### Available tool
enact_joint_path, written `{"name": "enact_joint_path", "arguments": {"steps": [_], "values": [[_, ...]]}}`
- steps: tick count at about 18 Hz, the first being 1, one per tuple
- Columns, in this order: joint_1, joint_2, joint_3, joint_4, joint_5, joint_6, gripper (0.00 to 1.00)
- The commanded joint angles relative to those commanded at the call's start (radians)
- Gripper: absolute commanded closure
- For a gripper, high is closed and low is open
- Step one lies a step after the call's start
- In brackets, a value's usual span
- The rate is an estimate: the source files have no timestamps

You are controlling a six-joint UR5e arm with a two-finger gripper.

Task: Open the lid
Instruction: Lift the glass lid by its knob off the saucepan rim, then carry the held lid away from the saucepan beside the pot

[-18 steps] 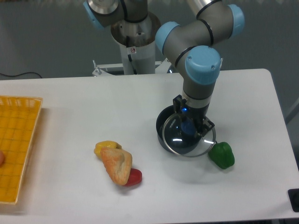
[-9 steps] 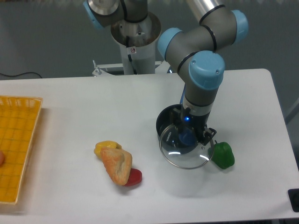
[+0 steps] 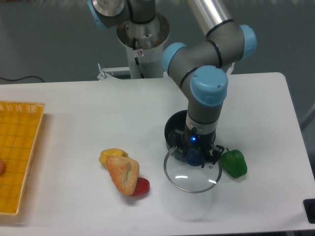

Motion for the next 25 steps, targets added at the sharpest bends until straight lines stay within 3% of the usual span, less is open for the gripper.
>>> {"name": "enact_joint_path", "arguments": {"steps": [5, 9, 13, 25], "values": [[-0.008, -0.018, 0.003, 0.006, 0.005, -0.06, 0.56], [-0.008, -0.025, -0.006, 0.049, 0.014, -0.144, 0.56], [-0.015, -0.049, -0.006, 0.051, 0.064, -0.167, 0.56], [-0.02, -0.087, 0.022, 0.051, 0.063, -0.342, 0.56]]}}
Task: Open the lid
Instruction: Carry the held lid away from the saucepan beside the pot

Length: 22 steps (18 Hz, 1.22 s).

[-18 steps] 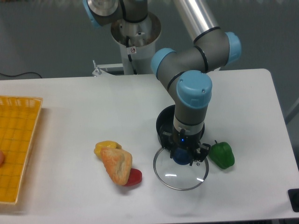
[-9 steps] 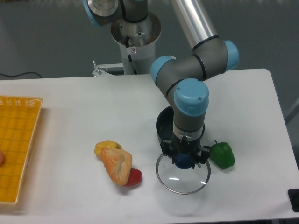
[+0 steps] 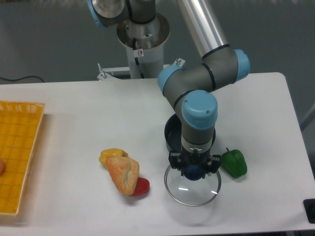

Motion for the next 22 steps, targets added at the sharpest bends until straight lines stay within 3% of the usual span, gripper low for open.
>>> {"name": "enact_joint_path", "arguments": {"steps": [14, 22], "values": [[-0.028, -0.078, 0.028, 0.0, 0.009, -0.014, 0.56], [-0.029, -0.083, 0.025, 0.0, 0.012, -0.023, 0.56]]}}
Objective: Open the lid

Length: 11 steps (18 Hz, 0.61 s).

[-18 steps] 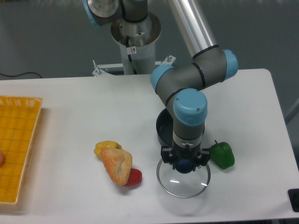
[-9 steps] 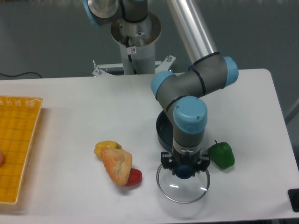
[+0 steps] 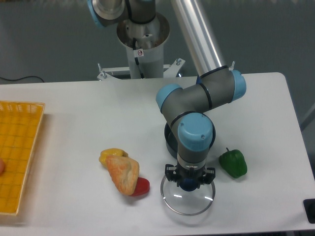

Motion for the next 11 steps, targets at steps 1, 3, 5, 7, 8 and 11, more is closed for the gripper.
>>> {"name": "enact_joint_path", "arguments": {"steps": [1, 3, 5, 7, 8, 11], "values": [[0.0, -0.003, 0.0, 0.0, -0.002, -0.009, 0.56], [-0.002, -0.009, 0.0, 0.0, 0.0, -0.011, 0.55], [-0.005, -0.014, 0.0, 0.0, 0.0, -0.011, 0.55], [-0.009, -0.018, 0.0, 0.0, 0.0, -0.011, 0.55], [-0.009, -0.021, 0.0, 0.0, 0.002, -0.011, 0.55], [-0.011, -0.025, 0.0, 0.0, 0.002, -0.011, 0.55]]}}
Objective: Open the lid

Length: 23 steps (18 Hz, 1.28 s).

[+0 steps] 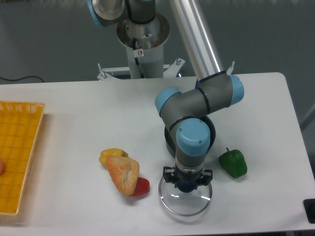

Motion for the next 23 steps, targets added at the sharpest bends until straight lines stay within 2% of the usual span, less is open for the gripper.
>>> {"name": "enact_joint_path", "arguments": {"steps": [18, 23], "values": [[-0.006, -0.006, -0.002, 0.0, 0.009, 0.0, 0.53], [-0.012, 0.011, 0.002, 0.0, 0.015, 0.008, 0.53]]}}
